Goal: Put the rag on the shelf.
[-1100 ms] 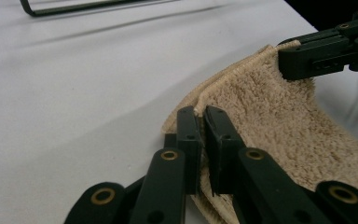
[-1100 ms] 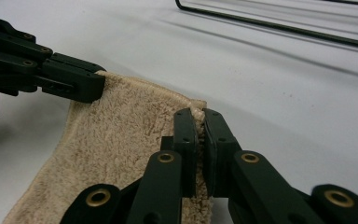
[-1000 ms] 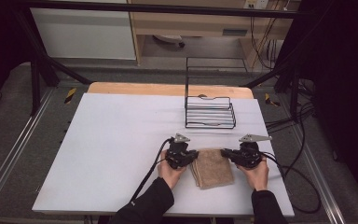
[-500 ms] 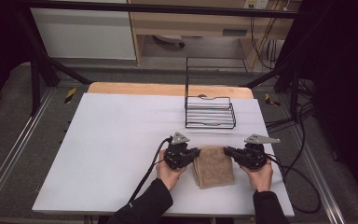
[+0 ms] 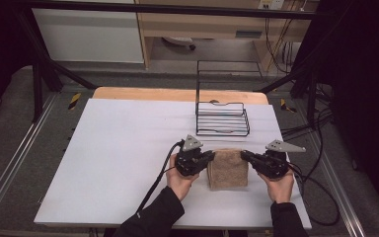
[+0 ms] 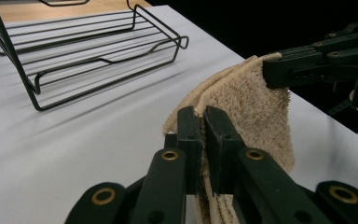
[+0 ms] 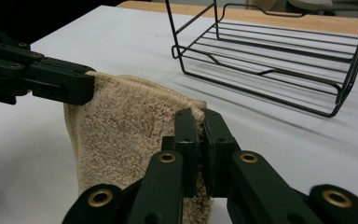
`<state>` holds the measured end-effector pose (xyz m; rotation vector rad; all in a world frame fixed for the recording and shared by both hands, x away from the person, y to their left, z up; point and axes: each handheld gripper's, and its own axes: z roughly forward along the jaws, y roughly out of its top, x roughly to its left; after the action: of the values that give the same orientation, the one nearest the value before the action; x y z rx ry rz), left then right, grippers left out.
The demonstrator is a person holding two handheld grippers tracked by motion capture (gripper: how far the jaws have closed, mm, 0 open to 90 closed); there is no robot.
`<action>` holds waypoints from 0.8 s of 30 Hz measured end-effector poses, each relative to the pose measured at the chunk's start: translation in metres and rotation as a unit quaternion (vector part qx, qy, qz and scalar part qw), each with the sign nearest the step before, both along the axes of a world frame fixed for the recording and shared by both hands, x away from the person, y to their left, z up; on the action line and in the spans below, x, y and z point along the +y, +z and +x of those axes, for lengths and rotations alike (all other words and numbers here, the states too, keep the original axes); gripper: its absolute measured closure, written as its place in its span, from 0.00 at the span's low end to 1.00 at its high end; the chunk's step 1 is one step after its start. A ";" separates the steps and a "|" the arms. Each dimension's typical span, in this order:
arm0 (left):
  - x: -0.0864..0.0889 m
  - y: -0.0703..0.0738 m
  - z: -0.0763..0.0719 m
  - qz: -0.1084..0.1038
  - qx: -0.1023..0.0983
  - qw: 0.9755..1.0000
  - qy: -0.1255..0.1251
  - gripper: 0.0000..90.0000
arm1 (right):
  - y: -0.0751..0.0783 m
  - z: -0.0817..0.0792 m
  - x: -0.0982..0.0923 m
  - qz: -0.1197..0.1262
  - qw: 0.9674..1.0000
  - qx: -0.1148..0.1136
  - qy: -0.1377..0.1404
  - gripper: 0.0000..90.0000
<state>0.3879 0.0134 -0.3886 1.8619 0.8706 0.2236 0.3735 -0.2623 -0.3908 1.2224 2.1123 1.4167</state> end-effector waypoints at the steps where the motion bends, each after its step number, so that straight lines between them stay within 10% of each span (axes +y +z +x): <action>1: 0.000 0.001 0.000 -0.002 -0.001 1.000 0.000 0.94 | 0.003 -0.001 0.000 -0.001 1.000 -0.008 -0.001 0.96; 24: 0.003 0.031 0.001 -0.029 -0.059 0.998 0.005 0.94 | 0.028 -0.013 0.005 0.007 0.995 -0.093 -0.034 0.96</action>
<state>0.3885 0.0161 -0.3580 1.7733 0.7967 0.3081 0.3603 -0.2571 -0.3633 1.1086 1.9222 1.4573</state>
